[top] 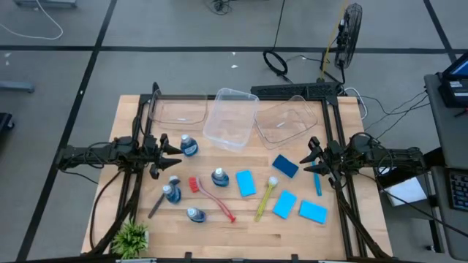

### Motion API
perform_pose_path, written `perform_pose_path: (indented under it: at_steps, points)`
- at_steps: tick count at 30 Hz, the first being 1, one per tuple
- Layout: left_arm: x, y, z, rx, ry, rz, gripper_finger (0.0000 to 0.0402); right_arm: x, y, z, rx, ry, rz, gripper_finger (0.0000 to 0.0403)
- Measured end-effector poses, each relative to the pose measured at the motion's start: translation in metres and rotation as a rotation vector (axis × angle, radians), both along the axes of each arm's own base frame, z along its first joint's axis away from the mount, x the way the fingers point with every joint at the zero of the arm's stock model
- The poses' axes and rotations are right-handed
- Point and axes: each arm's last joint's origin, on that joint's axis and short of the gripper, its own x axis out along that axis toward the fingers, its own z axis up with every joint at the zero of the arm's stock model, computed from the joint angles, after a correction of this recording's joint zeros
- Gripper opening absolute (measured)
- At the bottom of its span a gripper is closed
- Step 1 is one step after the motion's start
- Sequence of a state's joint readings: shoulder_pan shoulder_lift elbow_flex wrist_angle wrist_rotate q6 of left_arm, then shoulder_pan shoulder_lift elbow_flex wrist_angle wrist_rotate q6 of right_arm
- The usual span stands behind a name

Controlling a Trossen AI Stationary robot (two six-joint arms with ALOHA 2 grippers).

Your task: Pick & Place Kitchen Sink Supplies

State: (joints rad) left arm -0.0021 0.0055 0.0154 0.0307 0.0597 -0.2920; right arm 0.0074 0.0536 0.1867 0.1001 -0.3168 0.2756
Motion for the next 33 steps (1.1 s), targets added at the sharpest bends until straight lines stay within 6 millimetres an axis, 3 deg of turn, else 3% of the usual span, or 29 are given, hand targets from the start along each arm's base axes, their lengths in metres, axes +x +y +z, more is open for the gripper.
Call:
perform_pose_path:
  at_steps: [10,16,21,25,28,33]
  points:
    - [0.000,0.001,0.005,-0.002,-0.056,0.017,0.0186,0.000,0.000,0.000,-0.010,-0.003,-0.002,0.0116]
    - [-0.004,0.001,0.023,-0.155,-0.158,0.015,0.0186,0.000,0.000,0.000,-0.010,-0.003,-0.002,0.0116]
    - [-0.010,0.002,0.049,-0.115,-0.076,0.044,0.0186,0.000,0.000,0.000,-0.010,-0.003,-0.002,0.0116]
    - [-0.012,0.003,0.083,-0.074,0.057,0.107,0.0186,0.000,0.000,0.000,-0.008,-0.003,-0.002,0.0116]
    - [-0.003,0.004,0.106,-0.045,0.185,0.146,0.0186,0.000,0.000,0.000,-0.008,-0.003,-0.002,0.0116]
    - [0.029,0.005,0.140,0.005,0.383,0.185,0.0187,0.000,0.000,0.000,-0.007,-0.003,-0.002,0.0116]
